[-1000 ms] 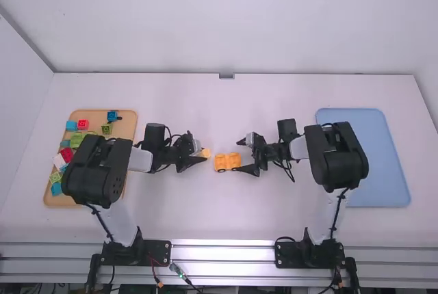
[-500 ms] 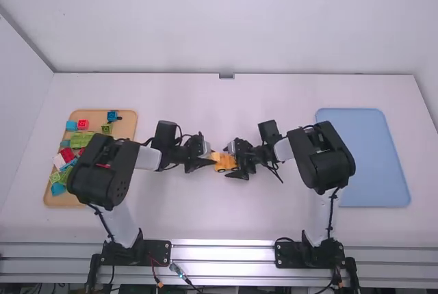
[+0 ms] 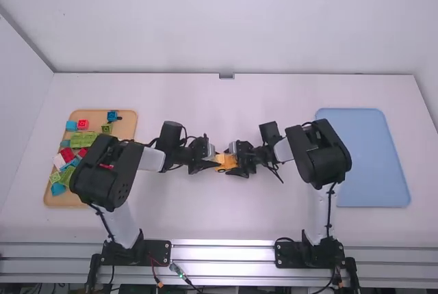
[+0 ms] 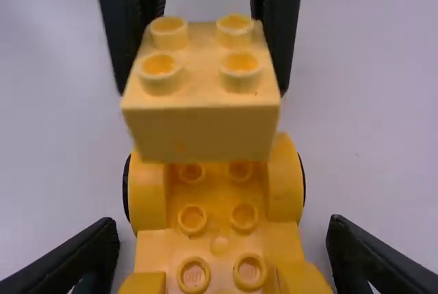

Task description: Assemble lego blocks to make yellow taxi

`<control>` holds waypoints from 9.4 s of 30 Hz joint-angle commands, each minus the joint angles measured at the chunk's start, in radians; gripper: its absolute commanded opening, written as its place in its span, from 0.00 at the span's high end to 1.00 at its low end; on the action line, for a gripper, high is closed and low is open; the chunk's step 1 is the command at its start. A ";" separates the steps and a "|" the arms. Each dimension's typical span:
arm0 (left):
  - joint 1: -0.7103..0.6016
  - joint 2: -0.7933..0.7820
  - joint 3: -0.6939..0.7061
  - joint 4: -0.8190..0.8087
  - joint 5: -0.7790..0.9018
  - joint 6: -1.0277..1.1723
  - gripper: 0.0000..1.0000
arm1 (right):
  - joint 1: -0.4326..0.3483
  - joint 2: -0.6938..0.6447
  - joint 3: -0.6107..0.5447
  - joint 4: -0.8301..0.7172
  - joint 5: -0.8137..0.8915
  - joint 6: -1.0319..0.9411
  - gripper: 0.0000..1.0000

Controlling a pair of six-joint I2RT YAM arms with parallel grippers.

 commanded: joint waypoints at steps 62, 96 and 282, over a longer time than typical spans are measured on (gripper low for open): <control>-0.039 0.133 0.209 -0.195 -0.023 0.084 0.50 | -0.057 0.029 0.013 0.071 0.007 0.135 0.44; -0.039 0.129 0.220 -0.252 -0.021 0.026 0.74 | -0.057 0.029 0.013 0.068 0.007 0.135 0.44; 0.608 -0.665 -0.092 -1.009 -1.094 -1.600 0.01 | -0.043 -0.615 0.047 -0.190 0.549 0.245 0.01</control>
